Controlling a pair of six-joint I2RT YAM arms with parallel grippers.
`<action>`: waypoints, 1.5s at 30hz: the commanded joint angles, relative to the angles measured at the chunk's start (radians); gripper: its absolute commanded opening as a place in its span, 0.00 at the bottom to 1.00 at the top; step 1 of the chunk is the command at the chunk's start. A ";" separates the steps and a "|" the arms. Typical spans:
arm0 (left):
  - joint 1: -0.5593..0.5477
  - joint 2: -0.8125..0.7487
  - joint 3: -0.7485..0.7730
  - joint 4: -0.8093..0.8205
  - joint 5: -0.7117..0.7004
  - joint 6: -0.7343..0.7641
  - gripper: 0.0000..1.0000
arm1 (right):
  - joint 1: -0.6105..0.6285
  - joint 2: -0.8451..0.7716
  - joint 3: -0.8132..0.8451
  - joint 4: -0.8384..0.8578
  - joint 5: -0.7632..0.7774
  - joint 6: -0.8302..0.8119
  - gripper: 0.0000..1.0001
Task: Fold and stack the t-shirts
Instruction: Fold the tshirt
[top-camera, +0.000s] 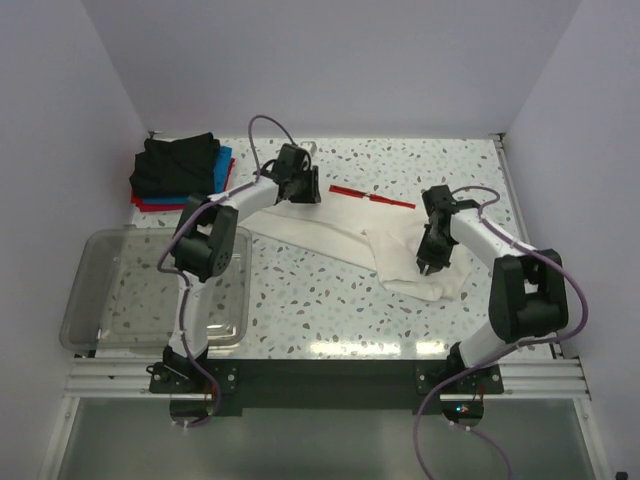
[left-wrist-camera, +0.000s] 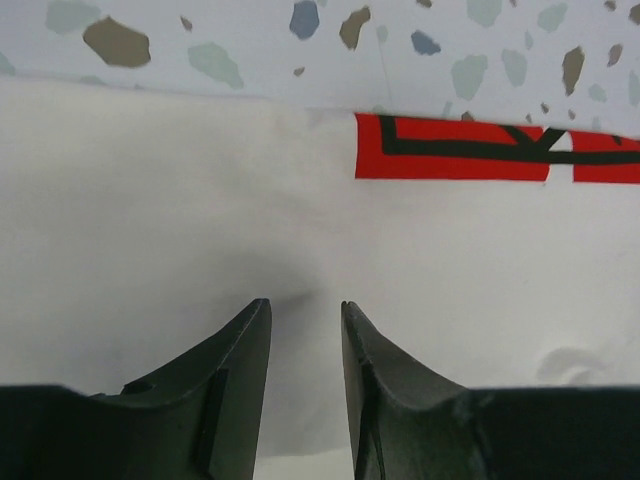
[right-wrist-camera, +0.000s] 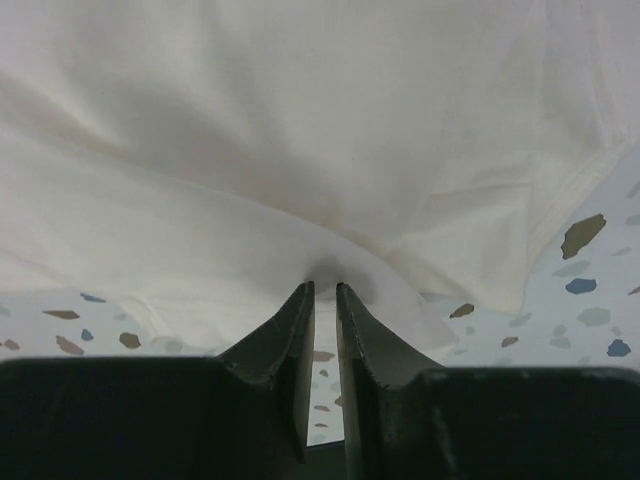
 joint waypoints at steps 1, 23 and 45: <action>-0.001 -0.027 -0.076 0.011 -0.028 0.025 0.39 | -0.004 0.031 -0.010 0.061 0.028 0.009 0.18; -0.102 -0.303 -0.482 -0.065 -0.040 -0.082 0.32 | -0.250 0.444 0.283 0.118 0.184 -0.081 0.05; -0.211 -0.443 -0.369 -0.115 0.064 -0.023 0.32 | -0.299 0.243 0.431 0.141 0.146 -0.109 0.34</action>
